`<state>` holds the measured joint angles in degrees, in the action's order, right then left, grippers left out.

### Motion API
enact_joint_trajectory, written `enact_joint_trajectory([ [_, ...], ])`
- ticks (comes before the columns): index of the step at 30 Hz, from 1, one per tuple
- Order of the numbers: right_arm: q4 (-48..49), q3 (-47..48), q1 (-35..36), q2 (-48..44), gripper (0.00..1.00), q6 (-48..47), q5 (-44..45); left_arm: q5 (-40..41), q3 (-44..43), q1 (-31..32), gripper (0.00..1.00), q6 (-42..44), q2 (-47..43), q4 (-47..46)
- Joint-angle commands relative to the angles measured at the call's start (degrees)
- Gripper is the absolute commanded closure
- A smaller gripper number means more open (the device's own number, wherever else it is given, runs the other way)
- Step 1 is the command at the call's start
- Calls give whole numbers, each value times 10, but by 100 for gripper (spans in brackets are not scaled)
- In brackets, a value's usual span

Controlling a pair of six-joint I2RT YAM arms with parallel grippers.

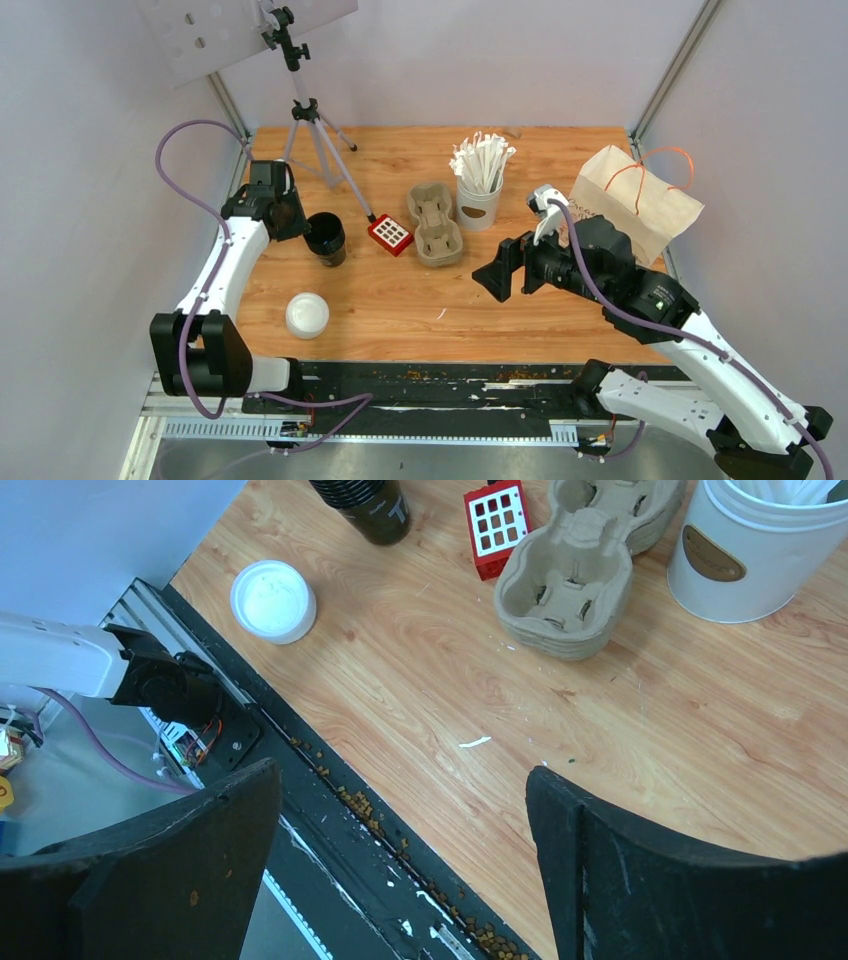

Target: Pack the takeout coffee

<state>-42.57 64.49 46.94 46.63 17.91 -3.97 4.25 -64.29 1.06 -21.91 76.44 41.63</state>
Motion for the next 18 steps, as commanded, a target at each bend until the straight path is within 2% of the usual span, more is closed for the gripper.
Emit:
enact_joint_trajectory([
  [1,4,8,-1,9,9,9,12,-9,-5,-5,66,16,6,-26],
  [18,8,-5,-1,24,10,16,17,-14,-32,-5,85,49,21,-16],
])
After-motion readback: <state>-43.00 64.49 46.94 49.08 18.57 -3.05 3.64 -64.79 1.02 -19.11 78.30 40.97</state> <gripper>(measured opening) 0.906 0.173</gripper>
